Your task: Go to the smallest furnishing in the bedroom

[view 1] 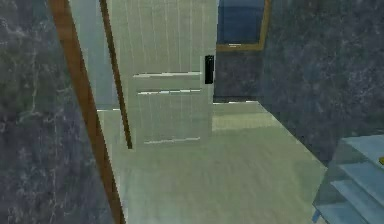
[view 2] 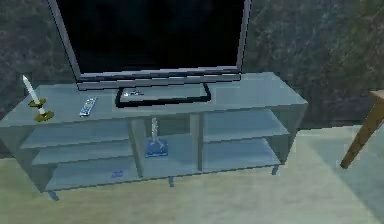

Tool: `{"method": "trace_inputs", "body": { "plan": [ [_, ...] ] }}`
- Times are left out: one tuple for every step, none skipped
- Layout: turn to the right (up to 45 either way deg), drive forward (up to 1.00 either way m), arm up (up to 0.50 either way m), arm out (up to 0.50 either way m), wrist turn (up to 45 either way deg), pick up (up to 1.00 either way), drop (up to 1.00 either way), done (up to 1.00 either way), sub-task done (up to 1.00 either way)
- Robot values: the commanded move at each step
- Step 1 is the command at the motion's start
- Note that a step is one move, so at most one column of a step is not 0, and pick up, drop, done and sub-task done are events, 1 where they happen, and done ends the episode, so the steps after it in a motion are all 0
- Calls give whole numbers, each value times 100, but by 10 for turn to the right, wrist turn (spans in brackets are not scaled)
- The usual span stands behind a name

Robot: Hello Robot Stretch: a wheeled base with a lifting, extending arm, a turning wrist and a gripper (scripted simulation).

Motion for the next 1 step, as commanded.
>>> {"method": "trace_inputs", "body": {
  "plan": [
    [0,100,0,0,0,0,0,0,0]
  ]
}}
